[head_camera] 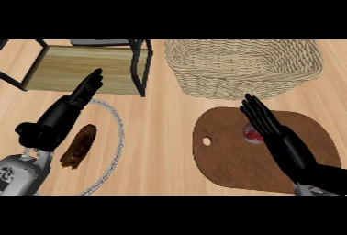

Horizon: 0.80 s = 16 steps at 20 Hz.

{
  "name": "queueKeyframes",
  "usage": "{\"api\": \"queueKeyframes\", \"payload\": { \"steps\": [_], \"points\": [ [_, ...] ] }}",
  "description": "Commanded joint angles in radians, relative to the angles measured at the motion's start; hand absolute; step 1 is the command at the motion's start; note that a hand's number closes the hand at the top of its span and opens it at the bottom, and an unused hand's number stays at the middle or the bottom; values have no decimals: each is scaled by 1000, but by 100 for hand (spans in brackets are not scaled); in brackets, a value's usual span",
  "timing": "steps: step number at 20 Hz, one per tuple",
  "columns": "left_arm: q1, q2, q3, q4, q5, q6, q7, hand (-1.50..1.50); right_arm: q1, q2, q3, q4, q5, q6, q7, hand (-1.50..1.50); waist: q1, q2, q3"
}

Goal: Pick the can from the cutting board and place it in the basket

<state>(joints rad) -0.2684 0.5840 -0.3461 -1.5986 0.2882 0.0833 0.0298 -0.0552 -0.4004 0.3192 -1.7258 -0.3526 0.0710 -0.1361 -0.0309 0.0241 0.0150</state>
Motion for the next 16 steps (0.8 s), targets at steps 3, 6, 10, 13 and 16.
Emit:
{"api": "queueKeyframes", "payload": {
  "steps": [3, 6, 10, 13, 16],
  "points": [
    [141, -93, -13, 144, 22, 84, 71, 0, -144, 14, -98, 20, -128, 42, 58, 150, 52, -16, -16],
    [230, -122, 35, 256, 100, 138, 164, 0, -275, 8, -182, 35, -218, 67, 71, 150, 97, 1, -17],
    [291, -137, 22, 282, 89, 139, 154, 0, -299, 43, 48, -2, -35, 127, 56, 150, 68, -20, -17],
    [260, -168, 32, 317, 80, 166, 168, 0, -331, 61, 90, -43, 119, -21, 147, -150, 38, -24, -18],
    [323, -145, 45, 259, 93, 151, 160, 0, -336, -17, 111, -95, 233, -64, 274, -150, 37, -34, -19]
  ]
}}
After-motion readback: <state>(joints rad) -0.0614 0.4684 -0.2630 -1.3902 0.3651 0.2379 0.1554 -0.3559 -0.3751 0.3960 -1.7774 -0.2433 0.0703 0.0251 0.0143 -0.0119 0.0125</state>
